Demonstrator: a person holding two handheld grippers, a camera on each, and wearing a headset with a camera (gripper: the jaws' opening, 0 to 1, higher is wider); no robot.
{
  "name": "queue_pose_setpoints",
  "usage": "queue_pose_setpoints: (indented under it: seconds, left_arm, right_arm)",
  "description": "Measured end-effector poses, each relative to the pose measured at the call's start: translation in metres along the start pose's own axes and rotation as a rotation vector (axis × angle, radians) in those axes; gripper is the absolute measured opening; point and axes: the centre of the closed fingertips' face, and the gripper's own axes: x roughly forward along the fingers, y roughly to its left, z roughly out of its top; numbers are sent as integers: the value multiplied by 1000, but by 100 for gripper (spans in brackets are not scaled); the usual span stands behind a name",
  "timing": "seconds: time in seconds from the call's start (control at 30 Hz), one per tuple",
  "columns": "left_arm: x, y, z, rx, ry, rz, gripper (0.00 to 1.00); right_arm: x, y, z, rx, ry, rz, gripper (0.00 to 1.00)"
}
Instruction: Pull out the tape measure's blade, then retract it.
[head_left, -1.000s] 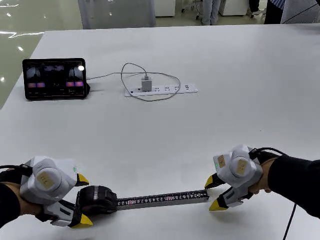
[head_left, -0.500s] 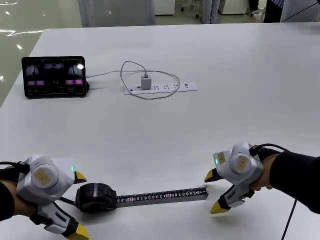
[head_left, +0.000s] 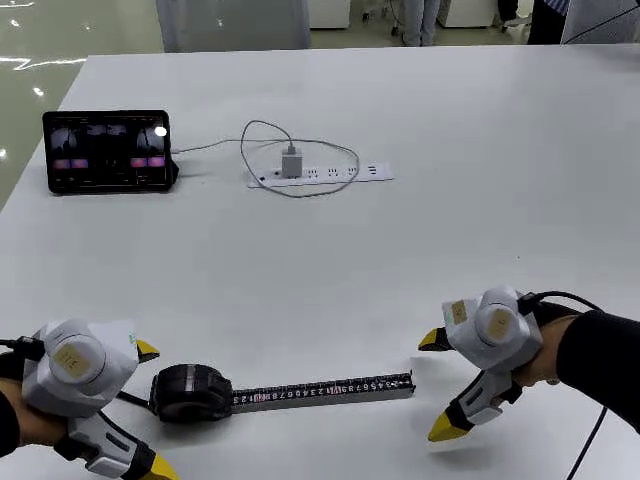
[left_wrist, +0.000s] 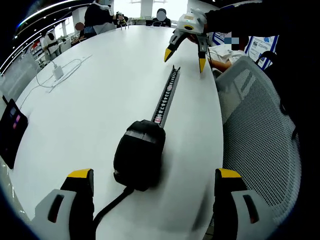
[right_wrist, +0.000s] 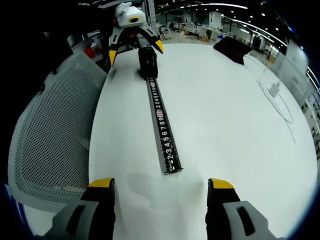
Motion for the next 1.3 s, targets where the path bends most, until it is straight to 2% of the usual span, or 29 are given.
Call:
queue_pose_setpoints:
  seconds: [0.1,0.2,0.27,0.33,0.4,0.5,0.6,0.87,1.17,1.3]
  left_arm:
    - [-2,2,-1,-73,-40,14,99]
    - [-5,10,-2,-132,-72,69,99]
    - [-7,12,2,-186,-118,81,99]
    - [-12,17,3,-214,-153,120,99]
    - [-13,18,2,-237,-164,130,99]
    - [-18,24,-2,-288,-194,171,99]
    - [-22,25,-3,-350,-237,182,99]
    - [-31,28,-18,-403,-265,243,99]
    - [-42,31,-31,-446,-302,330,99]
    - [-41,28,-38,-451,-302,344,99]
  right_arm:
    - [-2,3,-4,33,-8,-14,79]
    - [-4,2,-6,88,-41,-39,80]
    - [-6,1,-8,125,-63,-55,83]
    - [-7,1,-13,137,-66,-66,85]
    - [-9,1,-16,149,-71,-76,86]
    - [-14,-7,-15,226,-126,-126,90]
    - [-17,-5,-15,268,-158,-140,96]
    - [-18,0,-30,326,-181,-181,99]
    - [-32,-1,-34,367,-246,-280,99]
    - [-36,2,-36,395,-269,-294,99]
